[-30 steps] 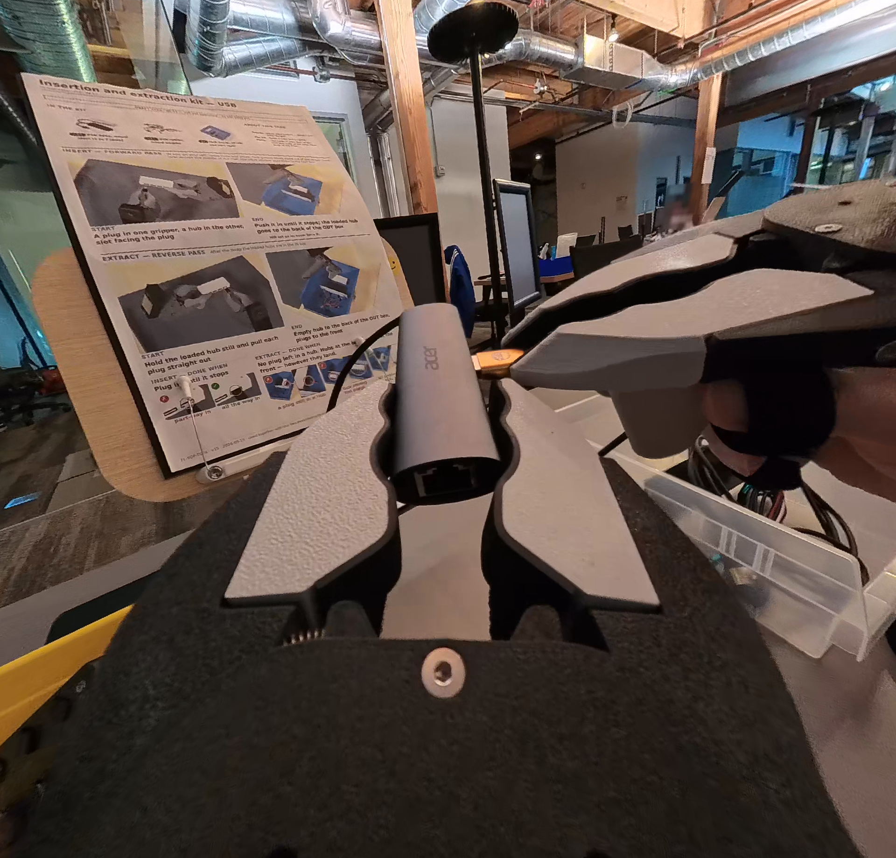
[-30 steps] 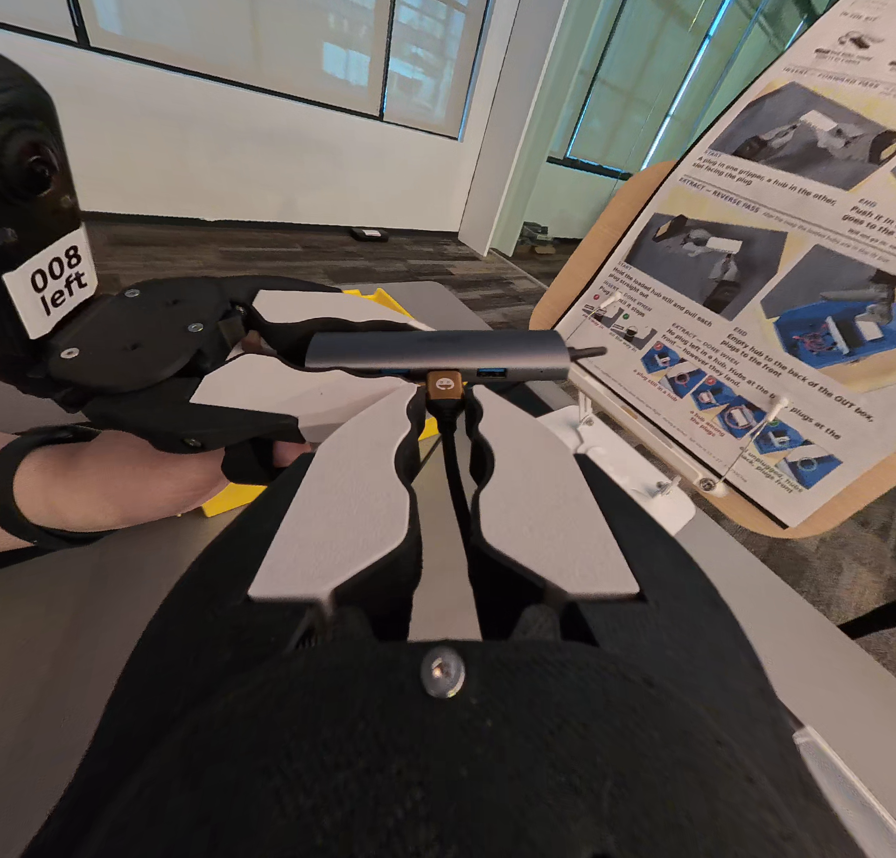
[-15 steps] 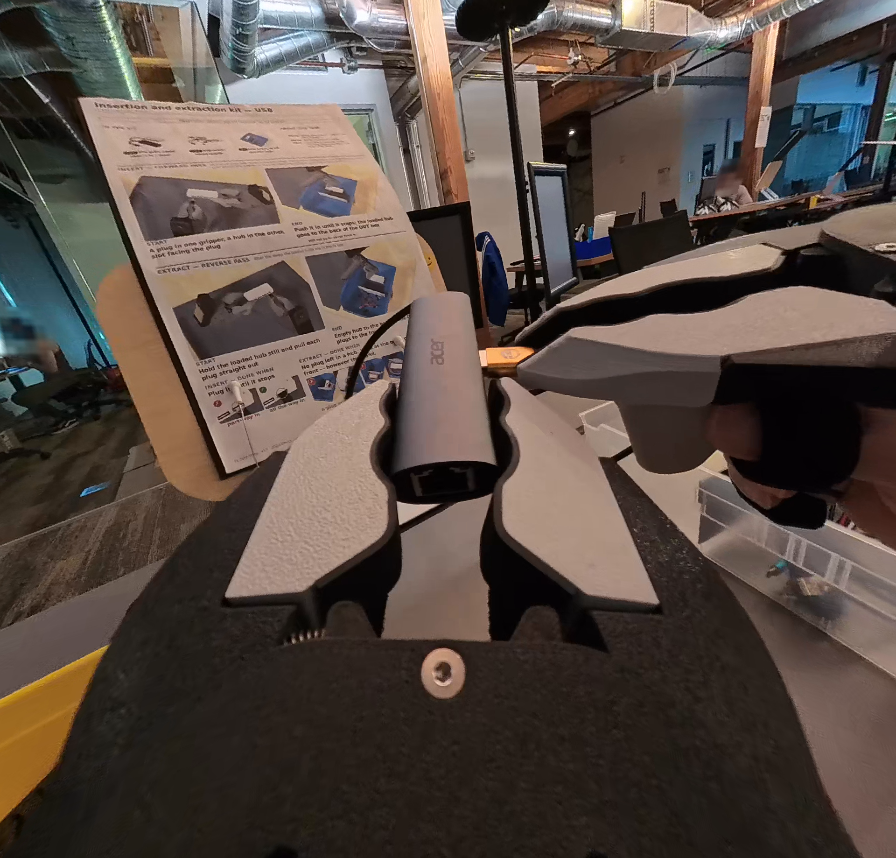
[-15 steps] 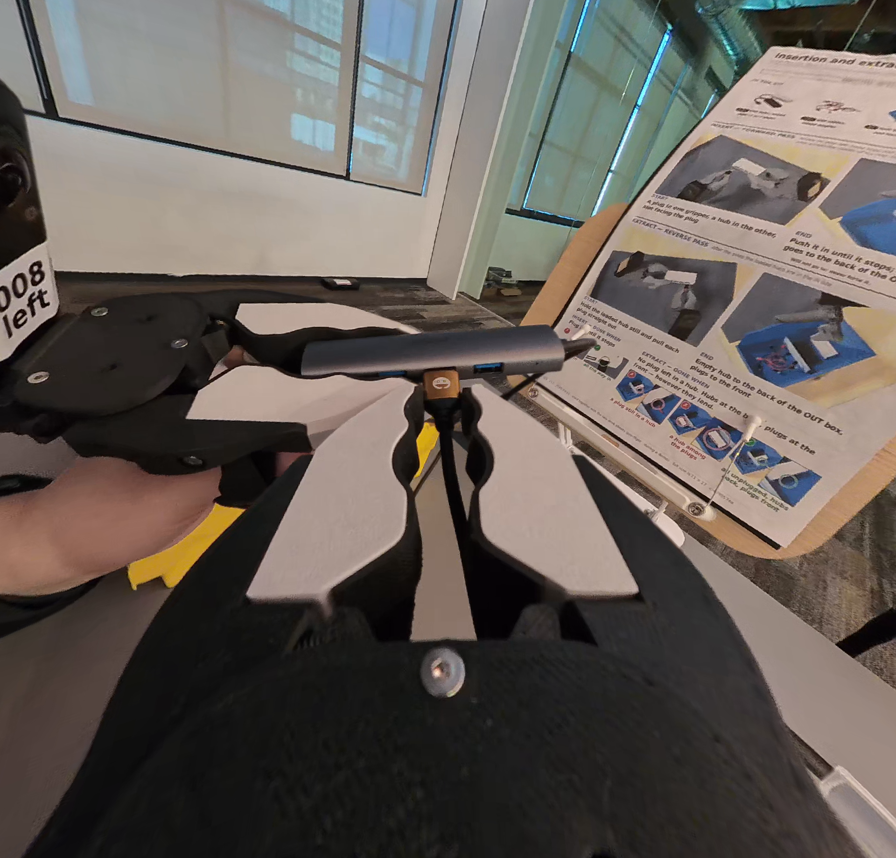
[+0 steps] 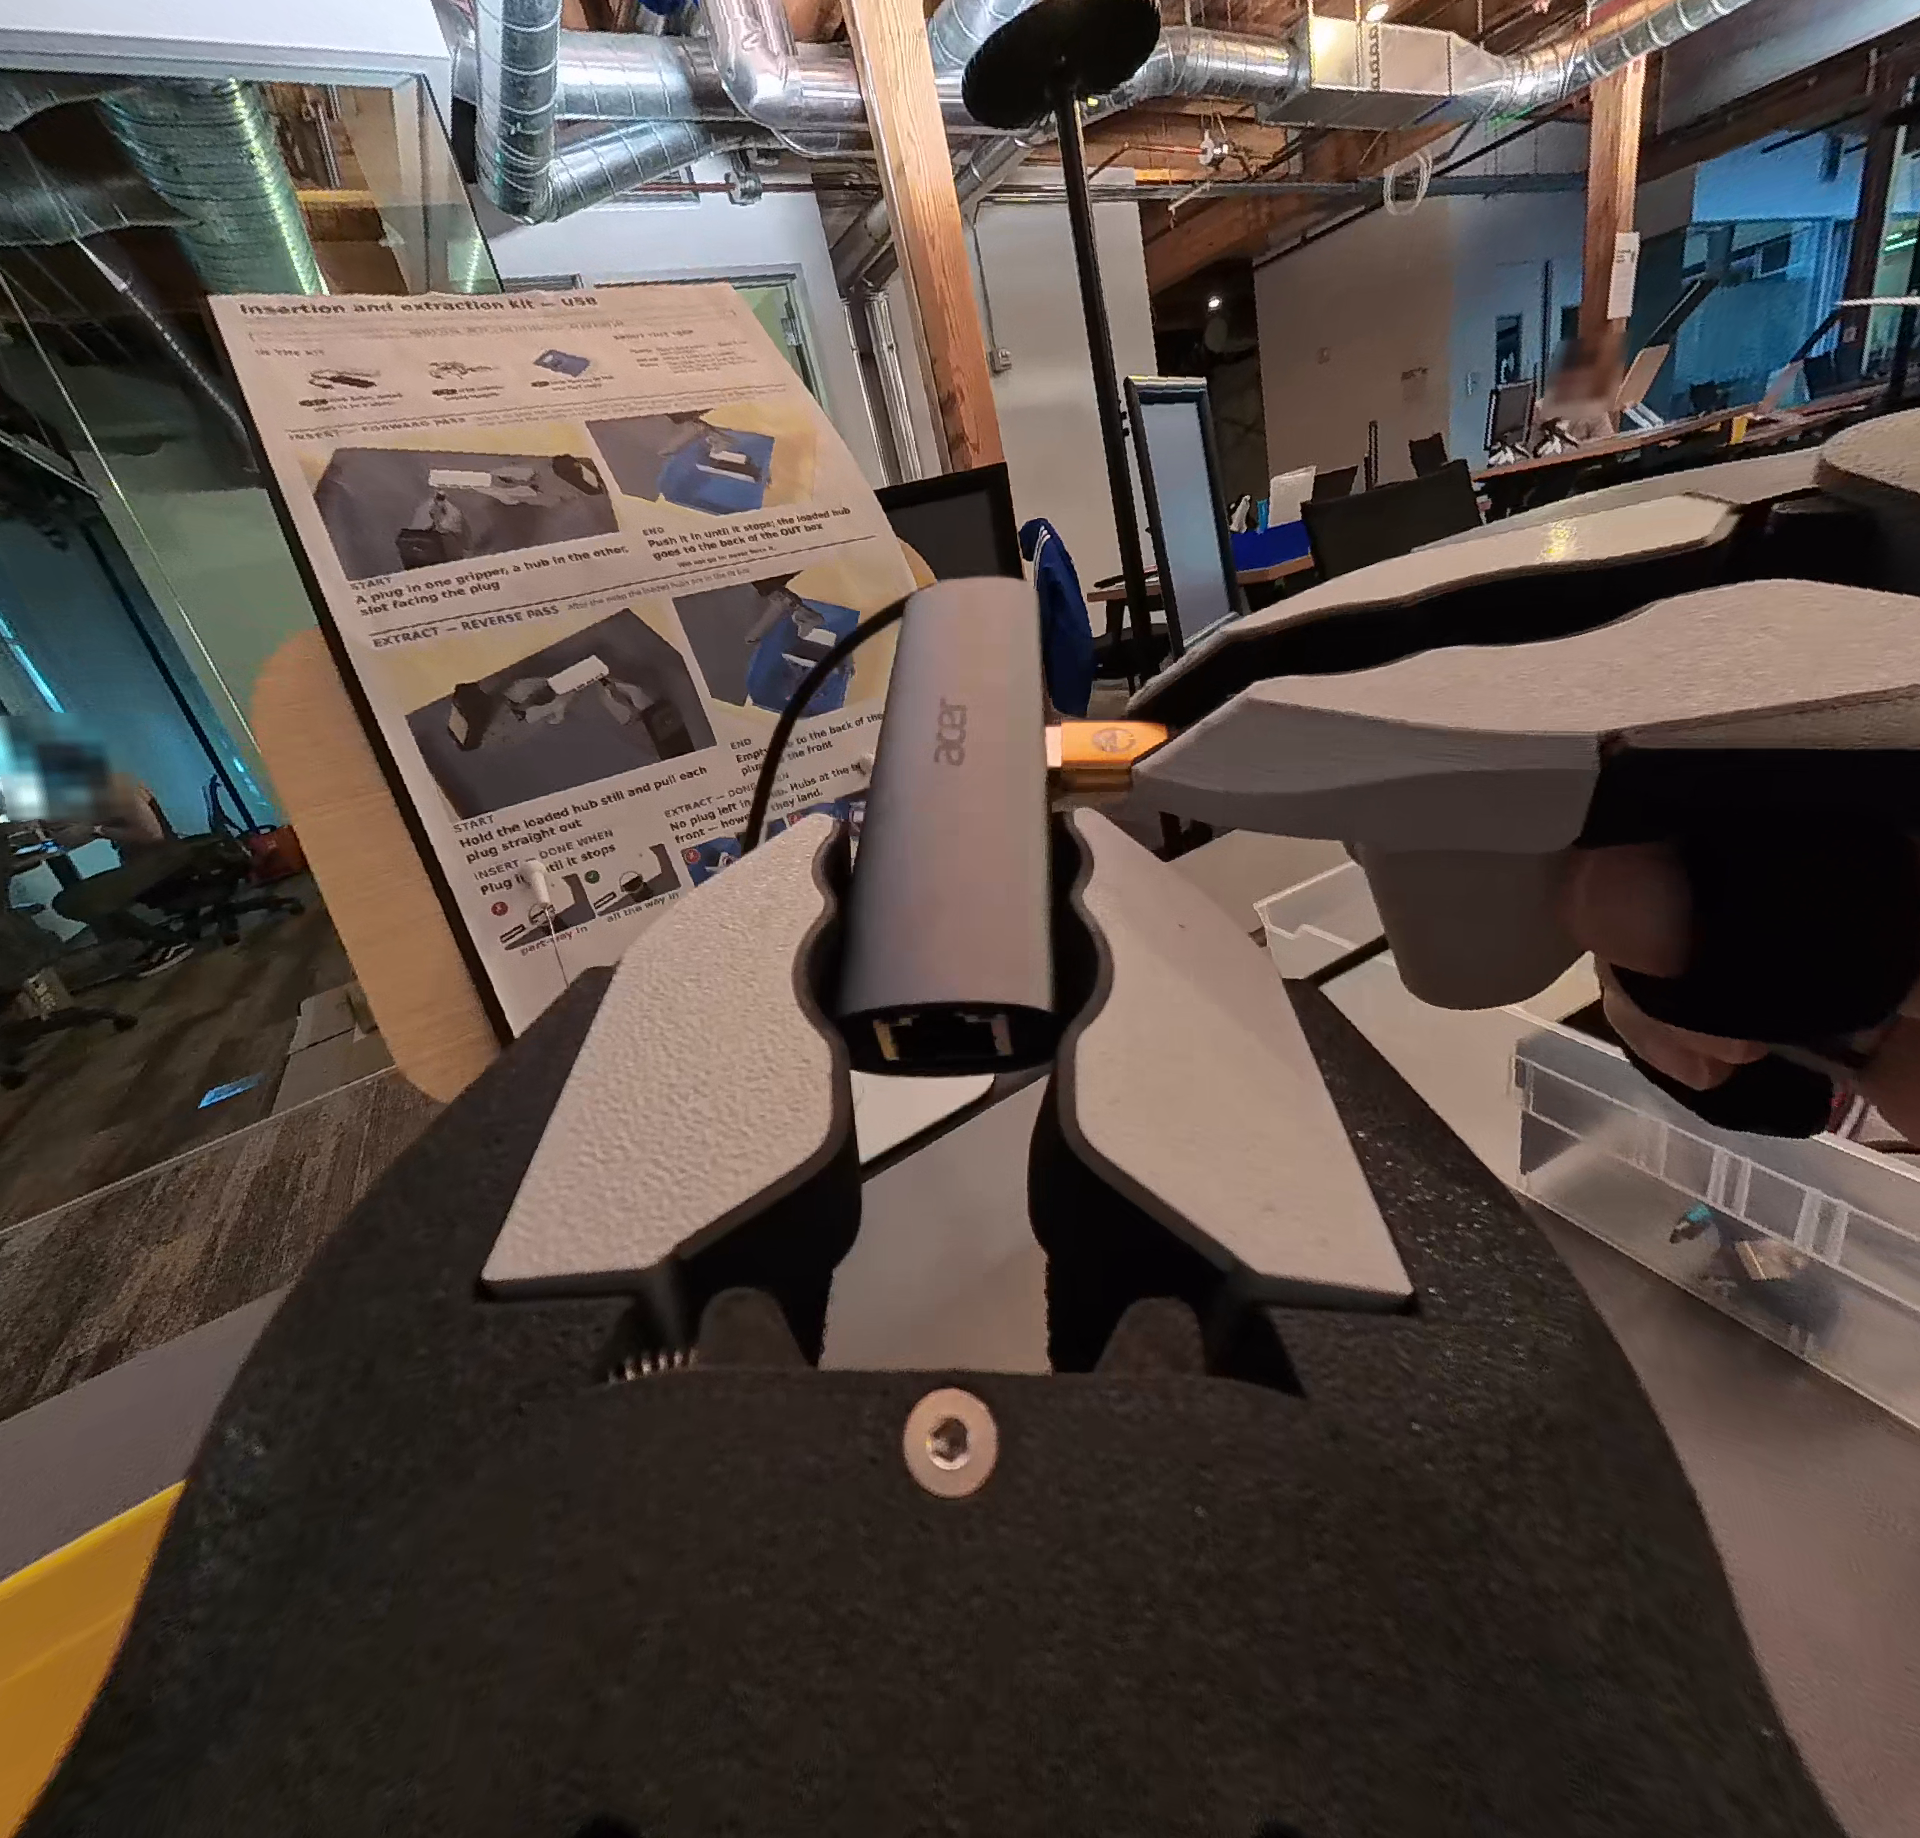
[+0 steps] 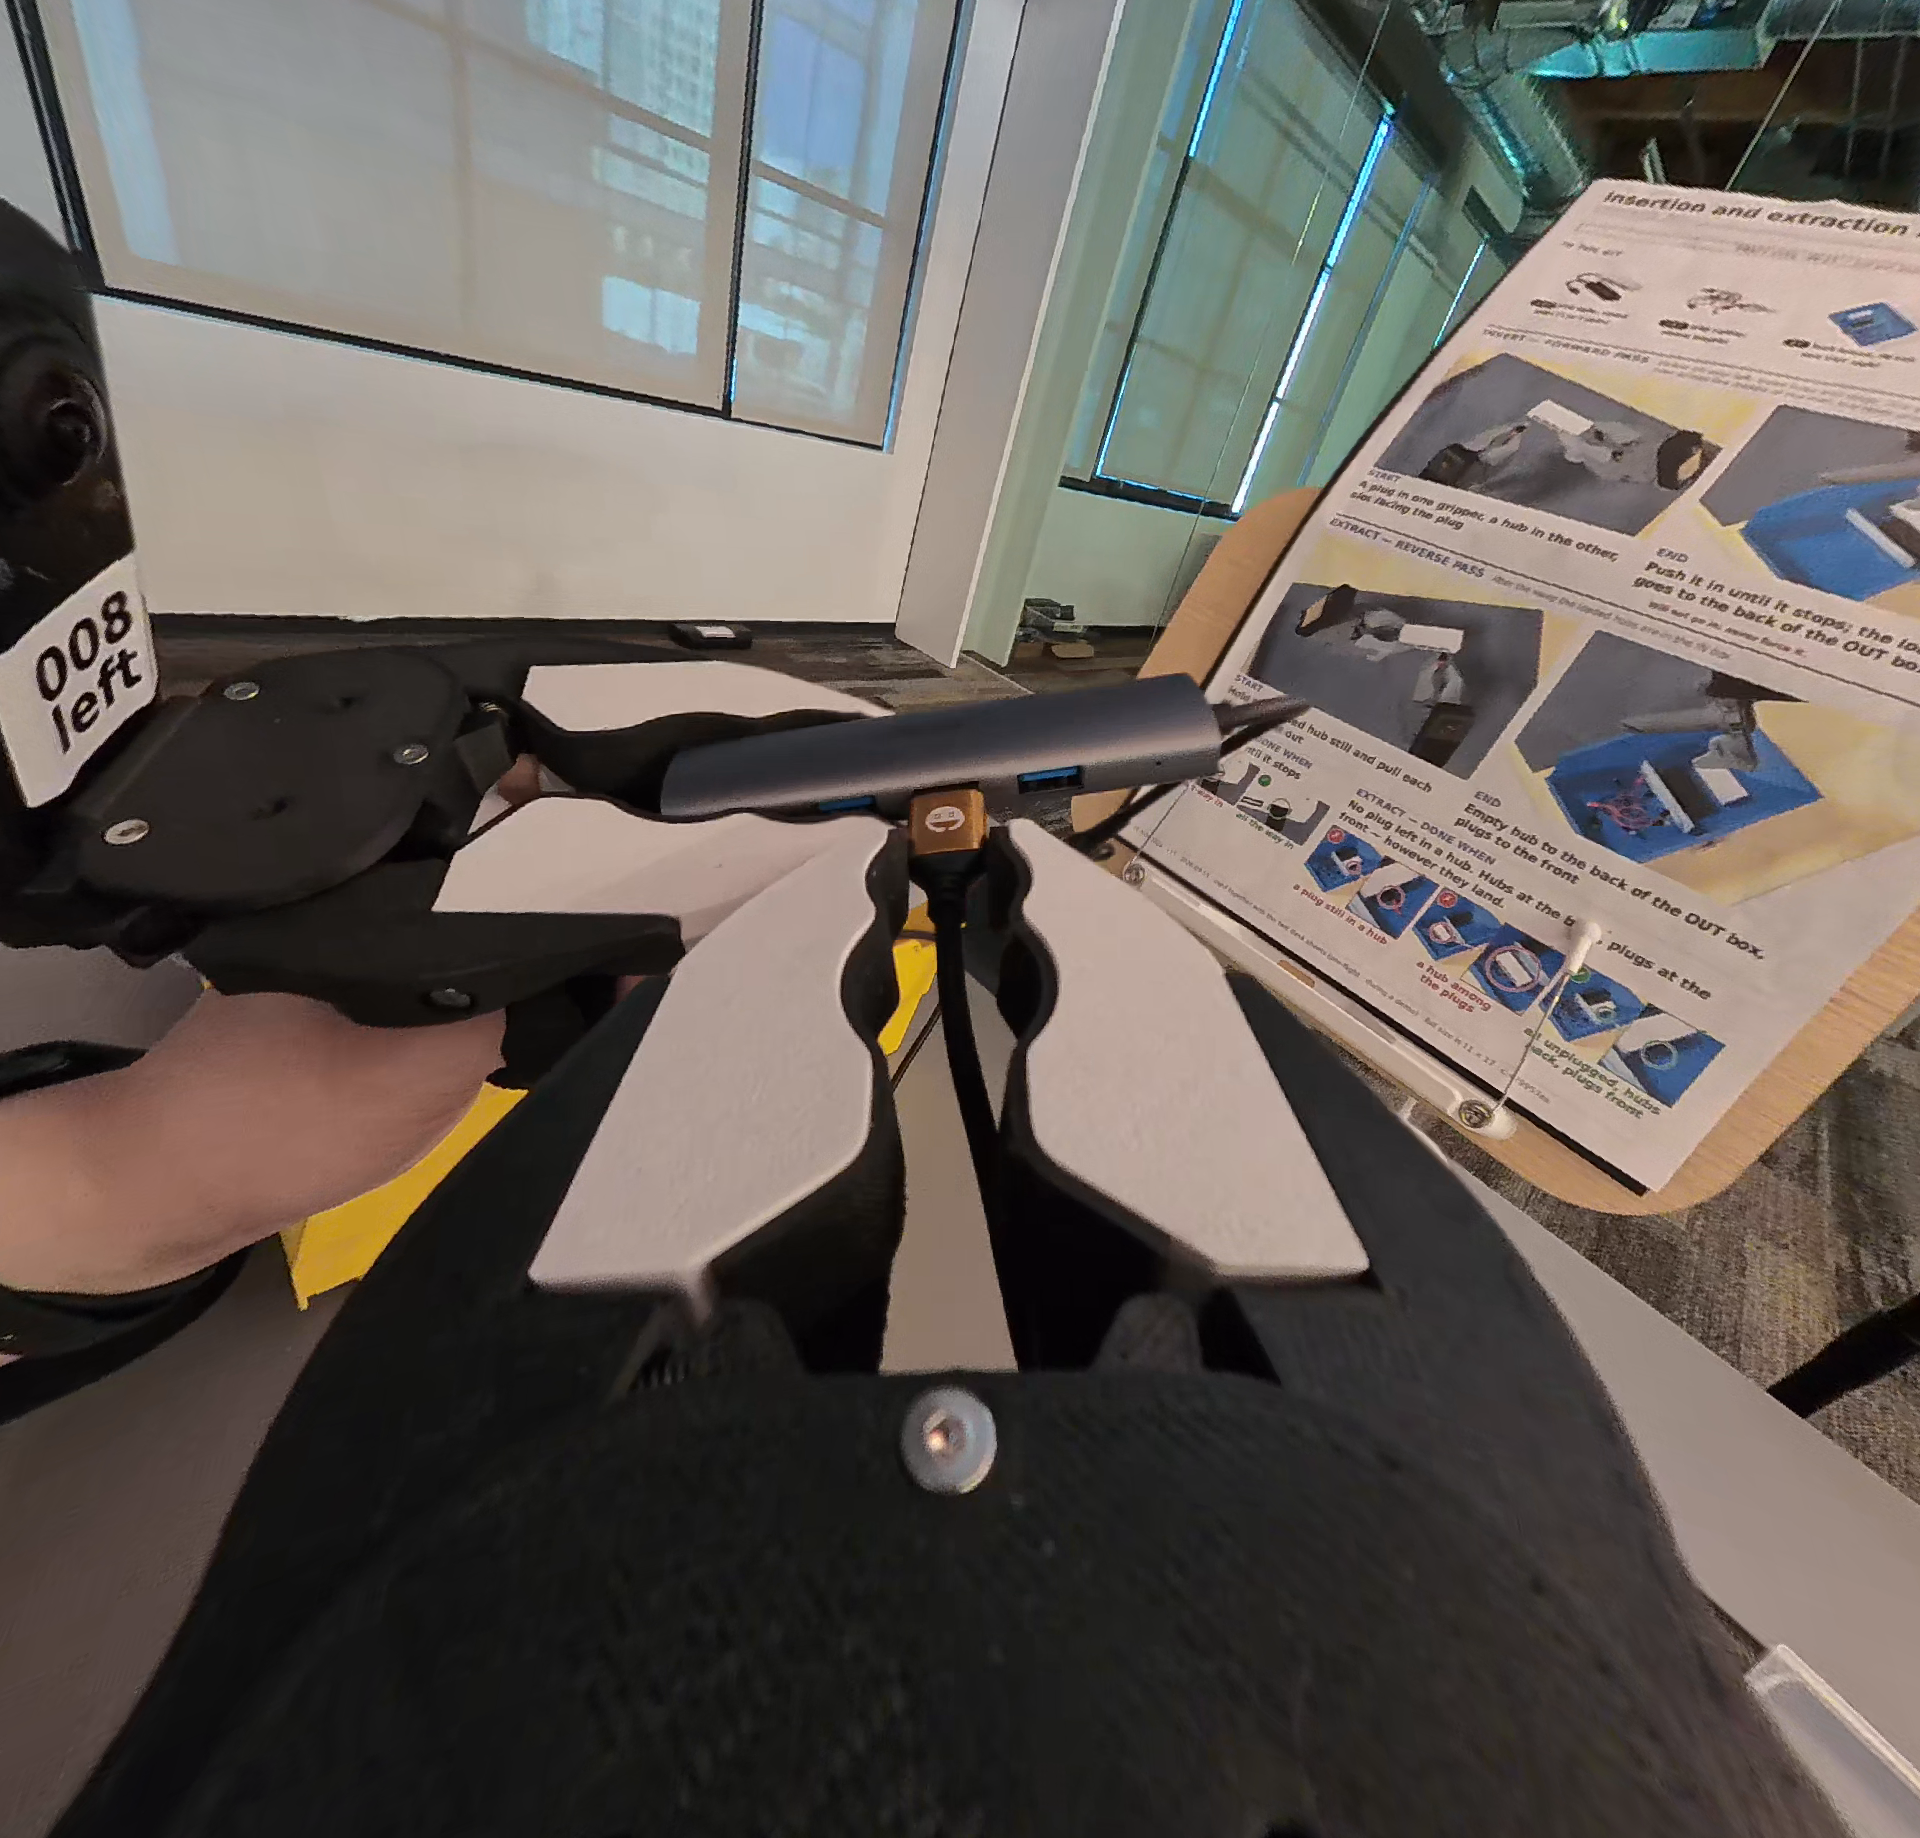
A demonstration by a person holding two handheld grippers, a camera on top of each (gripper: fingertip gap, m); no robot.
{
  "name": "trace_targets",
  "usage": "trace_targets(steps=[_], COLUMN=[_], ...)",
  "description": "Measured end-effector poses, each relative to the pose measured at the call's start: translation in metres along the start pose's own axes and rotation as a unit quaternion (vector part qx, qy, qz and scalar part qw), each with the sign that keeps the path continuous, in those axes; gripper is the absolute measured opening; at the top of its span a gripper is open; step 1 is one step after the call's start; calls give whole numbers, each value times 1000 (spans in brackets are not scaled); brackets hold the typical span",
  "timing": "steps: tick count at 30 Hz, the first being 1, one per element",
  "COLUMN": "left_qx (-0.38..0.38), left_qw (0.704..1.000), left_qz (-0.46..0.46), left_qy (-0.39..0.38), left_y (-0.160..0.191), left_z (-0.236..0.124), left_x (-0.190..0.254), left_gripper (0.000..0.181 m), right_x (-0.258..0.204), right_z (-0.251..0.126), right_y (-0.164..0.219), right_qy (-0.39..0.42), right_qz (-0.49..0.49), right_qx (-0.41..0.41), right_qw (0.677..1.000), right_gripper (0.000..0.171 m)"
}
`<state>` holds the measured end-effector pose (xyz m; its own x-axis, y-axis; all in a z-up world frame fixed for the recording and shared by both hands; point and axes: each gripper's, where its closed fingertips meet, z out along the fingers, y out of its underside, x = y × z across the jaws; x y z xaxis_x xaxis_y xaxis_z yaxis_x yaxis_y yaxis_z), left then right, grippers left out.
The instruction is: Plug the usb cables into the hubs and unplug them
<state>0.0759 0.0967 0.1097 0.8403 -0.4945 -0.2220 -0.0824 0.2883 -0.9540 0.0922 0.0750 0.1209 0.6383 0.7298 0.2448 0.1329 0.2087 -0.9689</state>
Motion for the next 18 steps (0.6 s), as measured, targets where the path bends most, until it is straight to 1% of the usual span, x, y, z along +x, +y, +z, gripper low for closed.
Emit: trace_targets(steps=[6,18], left_qx=[7,7], left_qw=[1000,1000], left_qz=[-3,-6], left_qy=[14,30], left_y=[-6,-5], left_z=[-2,0], left_x=[2,2], left_gripper=[36,36], right_x=[-1,-1], right_z=[-3,-3], right_y=[-2,-1], right_qy=[-11,6], right_qz=[4,6], right_qx=[6,5], right_qw=[1000,1000], right_gripper=[16,16])
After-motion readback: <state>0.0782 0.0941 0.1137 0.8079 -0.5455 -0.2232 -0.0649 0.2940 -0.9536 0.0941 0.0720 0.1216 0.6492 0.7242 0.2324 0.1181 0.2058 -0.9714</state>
